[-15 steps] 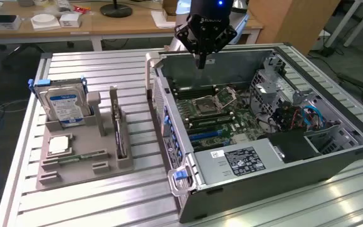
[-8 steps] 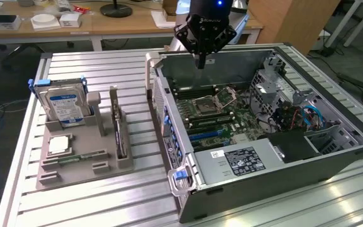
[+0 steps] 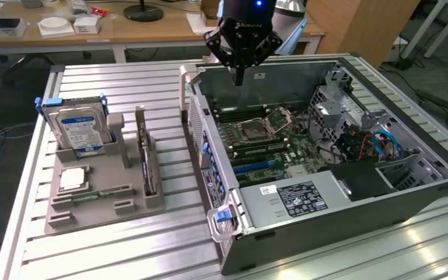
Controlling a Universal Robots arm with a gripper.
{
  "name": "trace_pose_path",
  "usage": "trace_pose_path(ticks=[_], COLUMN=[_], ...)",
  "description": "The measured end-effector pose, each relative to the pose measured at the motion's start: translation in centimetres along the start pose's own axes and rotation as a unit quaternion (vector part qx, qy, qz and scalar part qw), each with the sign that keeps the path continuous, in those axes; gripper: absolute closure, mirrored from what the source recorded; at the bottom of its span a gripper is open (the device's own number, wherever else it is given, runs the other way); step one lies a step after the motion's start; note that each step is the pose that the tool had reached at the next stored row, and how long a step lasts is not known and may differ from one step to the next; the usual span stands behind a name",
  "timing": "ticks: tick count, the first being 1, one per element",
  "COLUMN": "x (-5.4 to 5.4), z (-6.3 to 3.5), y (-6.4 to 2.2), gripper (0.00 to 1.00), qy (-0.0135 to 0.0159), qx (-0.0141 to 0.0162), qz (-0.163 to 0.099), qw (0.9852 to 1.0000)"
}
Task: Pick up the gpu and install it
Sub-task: 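Reach for the gpu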
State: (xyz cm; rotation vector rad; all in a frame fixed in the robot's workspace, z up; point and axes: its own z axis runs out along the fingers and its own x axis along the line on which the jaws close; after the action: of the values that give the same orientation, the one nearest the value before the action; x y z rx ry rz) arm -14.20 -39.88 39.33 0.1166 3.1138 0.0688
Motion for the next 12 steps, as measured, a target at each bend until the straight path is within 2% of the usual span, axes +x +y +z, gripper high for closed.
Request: trace_pose_path(ticks=[12], x=[2.1], z=[-0.05], y=[-0.16], gripper=[0.90], qy=[0.0000], qx=[-0.0001], qz=[0.000], qw=[1.0000])
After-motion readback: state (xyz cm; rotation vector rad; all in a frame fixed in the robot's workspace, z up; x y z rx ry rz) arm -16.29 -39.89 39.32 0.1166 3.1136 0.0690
